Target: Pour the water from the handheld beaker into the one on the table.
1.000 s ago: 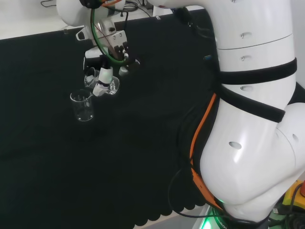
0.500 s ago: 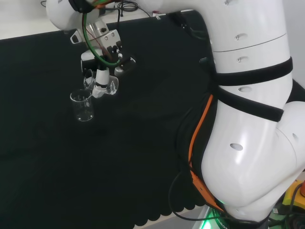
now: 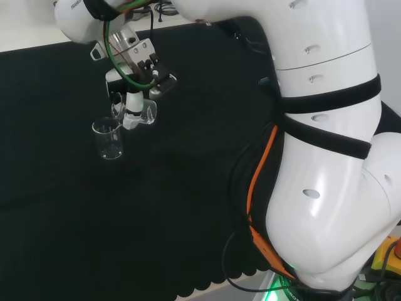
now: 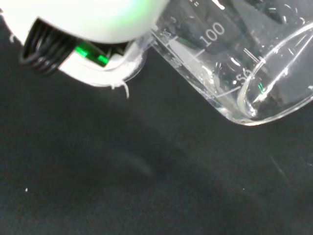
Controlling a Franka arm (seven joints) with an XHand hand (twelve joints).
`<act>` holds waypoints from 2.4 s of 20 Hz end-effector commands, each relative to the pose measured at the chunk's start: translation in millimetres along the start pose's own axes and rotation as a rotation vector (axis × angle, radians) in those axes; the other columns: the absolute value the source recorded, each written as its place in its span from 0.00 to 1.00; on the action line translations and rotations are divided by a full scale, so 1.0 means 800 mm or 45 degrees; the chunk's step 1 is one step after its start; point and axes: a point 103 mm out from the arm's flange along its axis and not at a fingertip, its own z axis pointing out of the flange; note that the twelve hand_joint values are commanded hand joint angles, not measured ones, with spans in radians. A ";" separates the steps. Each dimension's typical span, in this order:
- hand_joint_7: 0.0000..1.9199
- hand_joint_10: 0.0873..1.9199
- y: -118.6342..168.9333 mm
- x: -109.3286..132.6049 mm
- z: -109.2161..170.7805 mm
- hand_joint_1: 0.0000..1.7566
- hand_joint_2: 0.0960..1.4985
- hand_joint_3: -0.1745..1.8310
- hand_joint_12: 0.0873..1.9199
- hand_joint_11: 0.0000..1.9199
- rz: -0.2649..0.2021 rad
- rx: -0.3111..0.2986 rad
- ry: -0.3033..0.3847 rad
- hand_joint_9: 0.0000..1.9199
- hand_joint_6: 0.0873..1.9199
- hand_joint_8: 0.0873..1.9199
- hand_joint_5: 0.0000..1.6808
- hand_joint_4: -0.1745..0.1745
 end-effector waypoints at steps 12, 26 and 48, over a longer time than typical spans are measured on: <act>0.63 0.46 -0.006 0.000 -0.007 0.74 0.33 0.55 0.40 0.61 0.033 0.068 -0.056 0.75 0.49 0.48 0.68 0.00; 0.63 0.46 -0.003 0.013 -0.012 0.74 0.33 0.55 0.40 0.60 0.031 0.129 -0.117 0.75 0.50 0.48 0.68 0.00; 0.63 0.47 -0.003 0.027 -0.024 0.74 0.33 0.56 0.40 0.60 0.050 0.196 -0.195 0.75 0.50 0.49 0.68 0.00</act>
